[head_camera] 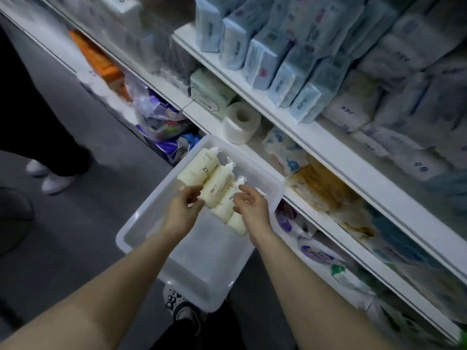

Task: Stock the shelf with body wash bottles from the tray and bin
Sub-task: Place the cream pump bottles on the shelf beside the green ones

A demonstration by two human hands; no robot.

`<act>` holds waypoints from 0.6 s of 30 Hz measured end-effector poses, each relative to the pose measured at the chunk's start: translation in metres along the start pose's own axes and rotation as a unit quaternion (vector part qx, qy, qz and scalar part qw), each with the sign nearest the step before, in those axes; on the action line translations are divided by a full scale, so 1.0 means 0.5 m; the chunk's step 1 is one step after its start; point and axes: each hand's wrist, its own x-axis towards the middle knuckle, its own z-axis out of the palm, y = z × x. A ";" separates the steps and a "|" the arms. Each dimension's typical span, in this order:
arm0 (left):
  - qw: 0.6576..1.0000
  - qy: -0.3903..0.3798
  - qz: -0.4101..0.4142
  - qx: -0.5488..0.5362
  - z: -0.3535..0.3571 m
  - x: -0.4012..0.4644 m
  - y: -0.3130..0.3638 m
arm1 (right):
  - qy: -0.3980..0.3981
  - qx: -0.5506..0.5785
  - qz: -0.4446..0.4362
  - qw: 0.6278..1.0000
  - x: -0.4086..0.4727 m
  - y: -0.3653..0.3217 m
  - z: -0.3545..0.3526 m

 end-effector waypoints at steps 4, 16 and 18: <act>0.999 0.017 -0.031 0.004 0.023 0.041 -0.077 | -0.014 -0.067 0.014 0.998 0.093 0.044 0.027; 0.984 0.013 -0.140 -0.107 0.124 0.158 -0.196 | 0.037 -0.201 -0.015 0.979 0.343 0.088 0.077; 0.976 0.020 -0.159 -0.150 0.135 0.173 -0.199 | 0.039 -0.209 -0.008 0.977 0.360 0.085 0.090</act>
